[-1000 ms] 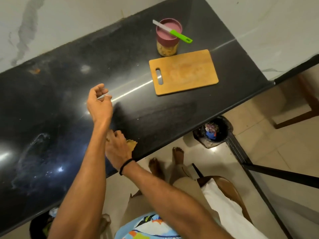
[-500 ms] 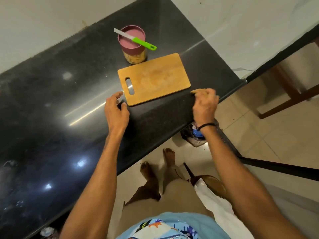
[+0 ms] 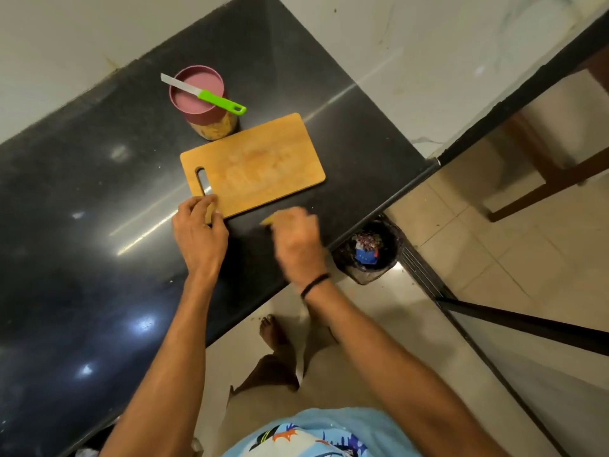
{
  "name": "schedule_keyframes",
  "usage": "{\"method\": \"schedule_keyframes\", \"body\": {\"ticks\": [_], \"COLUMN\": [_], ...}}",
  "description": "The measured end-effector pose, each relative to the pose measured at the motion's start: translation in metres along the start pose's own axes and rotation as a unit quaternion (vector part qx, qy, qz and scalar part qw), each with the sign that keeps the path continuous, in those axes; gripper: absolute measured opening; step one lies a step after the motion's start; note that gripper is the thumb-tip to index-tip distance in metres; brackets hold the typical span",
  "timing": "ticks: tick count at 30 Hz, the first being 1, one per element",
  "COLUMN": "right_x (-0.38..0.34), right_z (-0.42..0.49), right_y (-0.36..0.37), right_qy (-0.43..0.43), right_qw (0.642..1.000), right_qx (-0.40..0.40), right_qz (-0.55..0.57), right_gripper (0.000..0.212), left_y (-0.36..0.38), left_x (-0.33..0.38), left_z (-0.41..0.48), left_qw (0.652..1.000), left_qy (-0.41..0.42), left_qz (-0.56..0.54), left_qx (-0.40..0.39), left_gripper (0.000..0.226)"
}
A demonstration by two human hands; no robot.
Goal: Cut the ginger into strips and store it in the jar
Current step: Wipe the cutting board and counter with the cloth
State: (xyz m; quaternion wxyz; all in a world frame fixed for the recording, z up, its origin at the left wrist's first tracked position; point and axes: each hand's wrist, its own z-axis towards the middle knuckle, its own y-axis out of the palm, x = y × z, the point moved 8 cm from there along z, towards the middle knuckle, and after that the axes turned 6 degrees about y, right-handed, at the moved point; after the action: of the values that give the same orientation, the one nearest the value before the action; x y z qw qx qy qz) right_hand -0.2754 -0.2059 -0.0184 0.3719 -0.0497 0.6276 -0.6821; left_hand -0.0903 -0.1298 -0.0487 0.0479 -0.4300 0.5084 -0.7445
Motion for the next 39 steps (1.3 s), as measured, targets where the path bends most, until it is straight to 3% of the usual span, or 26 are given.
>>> {"method": "schedule_keyframes", "body": {"ticks": [2,4,7,9,11,13,15,17,19,23,25,27,30,33,36,39], "right_x": [0.094,0.176,0.200,0.149,0.072,0.045,0.097,0.170,0.208,0.165,0.125,0.128,0.197,0.237,0.260,0.257], "right_z": [0.034,0.051,0.050,0.045,0.028,0.013,0.031,0.046,0.061,0.096,0.121,0.127,0.095,0.044,0.004,-0.016], "right_y": [-0.034,-0.076,-0.098,-0.068,-0.020,0.011,-0.007,-0.045,-0.069,-0.064,-0.045,-0.032,-0.067,-0.083,-0.079,-0.089], "right_qy": [0.150,0.285,0.388,0.346,0.207,0.078,0.135,0.278,0.341,0.339,0.269,0.285,0.439,0.511,0.577,0.557], "right_qw": [0.988,0.949,0.886,0.907,0.954,0.992,0.987,0.952,0.931,0.907,0.940,0.929,0.833,0.766,0.757,0.767], "right_qx": [0.036,0.126,0.226,0.185,0.080,-0.021,0.009,0.100,0.119,0.134,0.053,0.025,0.179,0.253,0.264,0.287], "right_qz": [0.007,0.054,0.112,0.154,0.200,0.102,0.091,0.083,0.054,0.210,0.203,0.236,0.285,0.298,0.156,0.135], "right_gripper": [0.016,0.015,0.009,0.007,0.007,0.022,0.021,0.015,0.011,0.008,0.008,0.013,0.016,0.011,0.022,0.022], "left_y": [0.000,0.001,0.000,0.001,0.001,0.000,-0.001,0.000,0.001,0.005,0.005,0.007,0.005,0.003,0.001,0.000], "left_x": [-0.001,-0.002,-0.003,-0.004,-0.003,0.000,0.006,0.005,0.003,0.007,0.009,0.009,0.012,0.015,0.015,0.014], "left_z": [-0.002,-0.004,-0.003,-0.005,-0.006,-0.006,-0.005,-0.004,-0.005,-0.008,-0.010,-0.011,-0.011,-0.011,-0.010,-0.008], "left_qw": [1.000,1.000,1.000,1.000,1.000,1.000,1.000,1.000,0.999,0.998,0.998,0.998,0.998,0.997,0.997,0.997], "left_qy": [0.001,0.001,-0.002,-0.006,-0.013,-0.014,-0.009,-0.011,-0.017,-0.041,-0.045,-0.049,-0.049,-0.053,-0.055,-0.054], "left_qz": [0.018,0.017,0.009,0.010,0.011,0.012,0.015,0.020,0.017,0.001,0.001,-0.001,-0.011,-0.011,-0.017,-0.031], "left_qx": [0.000,-0.004,0.001,0.007,0.013,0.017,0.019,0.019,0.028,0.041,0.046,0.043,0.047,0.052,0.054,0.052], "left_gripper": [0.032,0.032,0.032,0.032,0.032,0.032,0.031,0.029,0.028,0.027,0.028,0.028,0.027,0.027,0.027,0.026]}}
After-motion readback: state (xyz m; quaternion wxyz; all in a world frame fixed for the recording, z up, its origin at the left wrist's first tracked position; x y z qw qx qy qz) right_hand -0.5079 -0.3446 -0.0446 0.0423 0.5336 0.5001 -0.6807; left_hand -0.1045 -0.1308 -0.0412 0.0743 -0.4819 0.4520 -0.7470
